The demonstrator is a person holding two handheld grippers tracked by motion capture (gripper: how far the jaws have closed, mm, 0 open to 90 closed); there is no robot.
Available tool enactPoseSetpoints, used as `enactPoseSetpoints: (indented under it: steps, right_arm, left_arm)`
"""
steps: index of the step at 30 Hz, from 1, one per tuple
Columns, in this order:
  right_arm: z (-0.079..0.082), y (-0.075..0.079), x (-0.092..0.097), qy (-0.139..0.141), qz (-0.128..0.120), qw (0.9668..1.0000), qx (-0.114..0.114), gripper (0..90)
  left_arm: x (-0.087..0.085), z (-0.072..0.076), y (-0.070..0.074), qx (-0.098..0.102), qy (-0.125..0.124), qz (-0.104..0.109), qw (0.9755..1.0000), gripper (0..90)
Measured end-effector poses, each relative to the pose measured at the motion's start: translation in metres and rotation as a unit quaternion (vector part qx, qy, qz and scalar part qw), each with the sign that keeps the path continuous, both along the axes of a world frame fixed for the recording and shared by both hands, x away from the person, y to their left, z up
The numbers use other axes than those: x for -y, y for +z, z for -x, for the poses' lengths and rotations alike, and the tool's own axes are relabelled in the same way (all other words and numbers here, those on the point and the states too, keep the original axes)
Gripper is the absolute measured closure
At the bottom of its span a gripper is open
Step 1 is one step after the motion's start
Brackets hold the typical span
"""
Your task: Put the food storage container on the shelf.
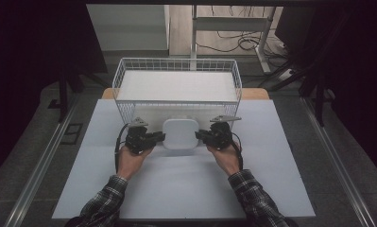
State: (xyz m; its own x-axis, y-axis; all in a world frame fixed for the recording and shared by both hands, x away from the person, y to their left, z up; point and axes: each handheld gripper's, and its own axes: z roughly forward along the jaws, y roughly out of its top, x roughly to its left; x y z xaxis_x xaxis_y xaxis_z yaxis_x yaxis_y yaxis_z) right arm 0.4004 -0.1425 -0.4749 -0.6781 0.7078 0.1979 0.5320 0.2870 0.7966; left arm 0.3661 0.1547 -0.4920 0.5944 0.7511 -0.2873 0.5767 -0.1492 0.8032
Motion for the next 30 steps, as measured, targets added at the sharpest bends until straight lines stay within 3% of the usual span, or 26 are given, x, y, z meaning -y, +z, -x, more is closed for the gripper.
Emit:
enactPoseSetpoints:
  steps: [7,9,12,19,25,30]
  right_arm:
    - [-0.008,-0.003,-0.001,-0.004,-0.003,1.0,-0.006,76.0]
    - [-0.008,-0.003,-0.002,-0.002,-0.001,1.0,-0.004,75.9]
    - [-0.01,-0.002,-0.004,-0.002,0.004,1.0,0.005,74.5]
    - [-0.019,-0.003,-0.008,-0.021,0.002,0.9998,0.006,65.1]
    - [-0.025,0.0,-0.011,-0.041,0.013,0.9982,0.043,66.5]
    - [-0.032,0.0,-0.016,-0.055,0.019,0.9965,0.06,68.0]
  left_arm:
    - [0.0,-0.008,-0.006,-0.014,0.006,0.005,0.9999,78.3]
    - [0.0,-0.01,-0.008,-0.015,0.008,-0.002,0.9998,77.7]
    - [-0.001,-0.013,-0.008,-0.012,0.007,0.006,0.9999,76.4]
    - [0.003,-0.02,-0.002,0.035,0.029,-0.016,0.9988,69.0]
    - [0.002,-0.032,-0.002,0.049,0.046,-0.008,0.9977,62.2]
    - [0.006,-0.041,0.001,0.066,0.063,-0.038,0.9951,56.5]
